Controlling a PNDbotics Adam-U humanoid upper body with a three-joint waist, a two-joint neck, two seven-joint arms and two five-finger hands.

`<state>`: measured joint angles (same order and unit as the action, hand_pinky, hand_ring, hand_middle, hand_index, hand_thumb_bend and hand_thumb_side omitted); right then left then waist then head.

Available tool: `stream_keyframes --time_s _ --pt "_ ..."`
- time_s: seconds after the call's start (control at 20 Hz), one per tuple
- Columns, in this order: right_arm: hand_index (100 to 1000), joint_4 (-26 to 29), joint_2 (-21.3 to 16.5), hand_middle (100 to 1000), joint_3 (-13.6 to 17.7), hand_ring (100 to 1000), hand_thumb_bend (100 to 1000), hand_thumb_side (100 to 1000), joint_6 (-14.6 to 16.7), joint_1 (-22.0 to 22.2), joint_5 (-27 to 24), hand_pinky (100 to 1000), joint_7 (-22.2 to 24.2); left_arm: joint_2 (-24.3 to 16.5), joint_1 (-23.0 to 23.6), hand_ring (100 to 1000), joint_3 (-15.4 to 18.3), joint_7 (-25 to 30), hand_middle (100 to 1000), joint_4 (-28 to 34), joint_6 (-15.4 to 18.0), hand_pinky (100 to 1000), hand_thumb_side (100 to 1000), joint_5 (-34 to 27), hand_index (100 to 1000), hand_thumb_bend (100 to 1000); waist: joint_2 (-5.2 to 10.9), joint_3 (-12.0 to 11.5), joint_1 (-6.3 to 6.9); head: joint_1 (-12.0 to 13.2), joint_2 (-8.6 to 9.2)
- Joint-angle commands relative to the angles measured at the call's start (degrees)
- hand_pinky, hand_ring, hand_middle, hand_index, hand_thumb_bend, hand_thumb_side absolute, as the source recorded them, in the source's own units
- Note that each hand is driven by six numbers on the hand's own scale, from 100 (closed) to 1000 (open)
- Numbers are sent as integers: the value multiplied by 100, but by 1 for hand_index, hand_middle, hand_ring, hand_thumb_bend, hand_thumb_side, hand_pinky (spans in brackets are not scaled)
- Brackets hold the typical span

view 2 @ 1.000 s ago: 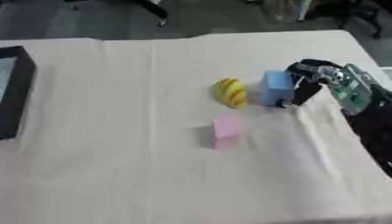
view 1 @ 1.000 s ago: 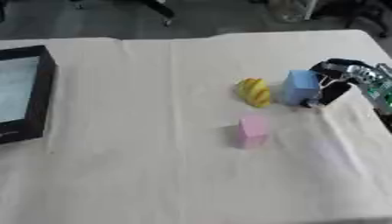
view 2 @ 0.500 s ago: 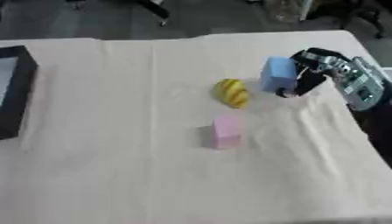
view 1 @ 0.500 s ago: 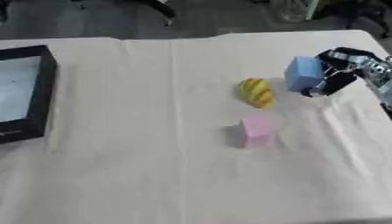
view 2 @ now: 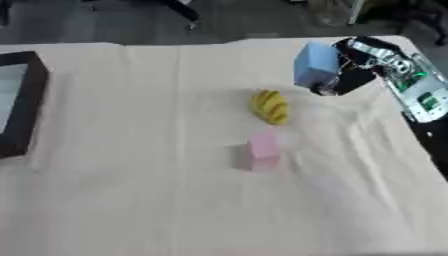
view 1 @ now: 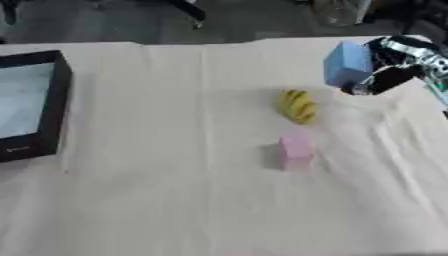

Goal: Pick up the objects with one hand, pass them to the other hand, and then place them into the box on the other side of the table.

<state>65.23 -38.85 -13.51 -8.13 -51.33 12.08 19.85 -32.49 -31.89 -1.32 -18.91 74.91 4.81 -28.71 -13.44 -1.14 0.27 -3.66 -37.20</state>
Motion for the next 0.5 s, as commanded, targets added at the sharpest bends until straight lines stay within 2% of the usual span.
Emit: stream_keyframes --time_s 0.05,0.5 --pt "492 373 104 549 53 676 416 100 -158 -63 -166 793 -131 -273 -105 839 -12 25 857 253 -92 836 607 157 868 603 125 1 91 39 -12" --pt "494 740 1190 536 68 649 401 100 -465 69 -41 788 -642 -624 -310 837 -241 312 851 927 -583 836 570 836 863 611 191 8 156 94 -87"
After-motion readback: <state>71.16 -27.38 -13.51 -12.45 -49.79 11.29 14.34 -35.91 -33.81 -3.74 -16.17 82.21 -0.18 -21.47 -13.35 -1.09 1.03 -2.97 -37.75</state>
